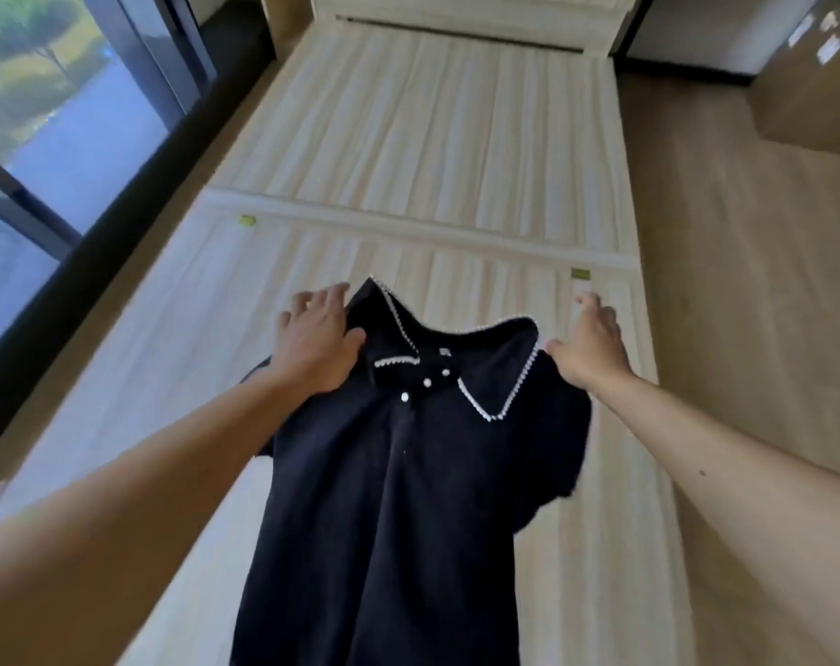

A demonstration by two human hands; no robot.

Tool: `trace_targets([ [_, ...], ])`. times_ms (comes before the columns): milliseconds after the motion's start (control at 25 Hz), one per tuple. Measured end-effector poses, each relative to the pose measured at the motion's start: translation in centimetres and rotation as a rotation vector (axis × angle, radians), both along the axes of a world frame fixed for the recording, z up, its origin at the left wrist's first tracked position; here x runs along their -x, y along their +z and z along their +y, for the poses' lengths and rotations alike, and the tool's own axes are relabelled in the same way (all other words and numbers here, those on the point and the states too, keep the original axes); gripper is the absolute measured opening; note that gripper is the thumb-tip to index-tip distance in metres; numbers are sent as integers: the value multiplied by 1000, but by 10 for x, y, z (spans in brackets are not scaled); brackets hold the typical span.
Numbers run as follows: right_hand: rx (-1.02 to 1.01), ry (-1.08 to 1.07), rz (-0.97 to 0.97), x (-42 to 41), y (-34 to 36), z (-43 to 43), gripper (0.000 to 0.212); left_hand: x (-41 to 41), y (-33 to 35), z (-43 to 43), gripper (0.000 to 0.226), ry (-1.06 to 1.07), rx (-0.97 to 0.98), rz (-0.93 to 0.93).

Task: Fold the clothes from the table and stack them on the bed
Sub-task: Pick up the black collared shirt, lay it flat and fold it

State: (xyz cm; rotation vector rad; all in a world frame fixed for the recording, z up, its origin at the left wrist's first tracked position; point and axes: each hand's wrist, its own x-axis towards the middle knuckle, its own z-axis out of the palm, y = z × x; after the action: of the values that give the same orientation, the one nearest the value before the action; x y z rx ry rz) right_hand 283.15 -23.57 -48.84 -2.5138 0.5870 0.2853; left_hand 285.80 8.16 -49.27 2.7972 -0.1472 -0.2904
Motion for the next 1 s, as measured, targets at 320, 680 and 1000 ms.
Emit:
trace_targets([
  [320, 20, 289, 163, 151, -249, 71, 88, 179, -254, -11, 103, -188, -227, 433],
  [680, 268, 397, 21, 173, -292, -17, 103, 239, -311, -22, 121, -135, -236, 300],
  [1000, 0, -544, 183, 98, -310, -88, 70, 221, -318, -114, 103, -311, -183, 175],
])
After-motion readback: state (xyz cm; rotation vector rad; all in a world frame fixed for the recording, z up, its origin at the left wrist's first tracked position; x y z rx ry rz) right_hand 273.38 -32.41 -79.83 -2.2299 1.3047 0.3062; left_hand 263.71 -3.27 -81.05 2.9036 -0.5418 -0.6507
